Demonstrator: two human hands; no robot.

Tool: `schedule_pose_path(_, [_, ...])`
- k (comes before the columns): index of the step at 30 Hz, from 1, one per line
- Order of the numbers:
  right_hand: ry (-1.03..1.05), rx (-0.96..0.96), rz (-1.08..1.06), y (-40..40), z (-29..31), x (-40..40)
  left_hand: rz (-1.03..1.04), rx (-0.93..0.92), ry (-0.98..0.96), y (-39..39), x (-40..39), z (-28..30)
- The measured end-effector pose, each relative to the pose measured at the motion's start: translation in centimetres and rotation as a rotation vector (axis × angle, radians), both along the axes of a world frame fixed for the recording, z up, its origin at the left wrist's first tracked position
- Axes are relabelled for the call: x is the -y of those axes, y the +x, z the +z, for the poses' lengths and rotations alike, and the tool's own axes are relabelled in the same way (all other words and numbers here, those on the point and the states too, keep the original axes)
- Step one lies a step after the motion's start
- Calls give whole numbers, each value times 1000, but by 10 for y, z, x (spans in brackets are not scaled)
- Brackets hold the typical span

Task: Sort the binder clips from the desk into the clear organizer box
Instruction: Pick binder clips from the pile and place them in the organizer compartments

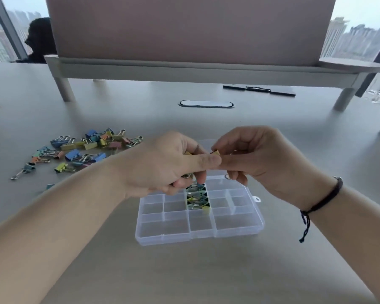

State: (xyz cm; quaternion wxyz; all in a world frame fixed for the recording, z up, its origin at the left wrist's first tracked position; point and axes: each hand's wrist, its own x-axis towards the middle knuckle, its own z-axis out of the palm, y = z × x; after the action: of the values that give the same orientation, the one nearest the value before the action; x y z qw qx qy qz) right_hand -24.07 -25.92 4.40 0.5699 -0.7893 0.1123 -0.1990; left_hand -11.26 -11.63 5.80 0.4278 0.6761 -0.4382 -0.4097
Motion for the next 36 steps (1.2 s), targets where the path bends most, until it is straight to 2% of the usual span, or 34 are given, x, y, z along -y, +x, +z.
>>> schedule_pose_path(9, [-191,-254,109,-11,0,-20,-72,610,126,1,-21,3])
schedule_pose_path(11, [-178,-255,113,-12,0,-21,-61,676,139,0,-21,-2])
schedule_pose_path(25, [-270,-337,139,-17,4,-33,-40,689,147,-9,-23,-9])
schedule_pose_path(31, [-344,-382,104,-16,4,-36,16,720,128,-9,-21,-14])
schedule_pose_path(36, [-374,-393,77,-18,4,-38,-17,690,106,-9,-22,-11])
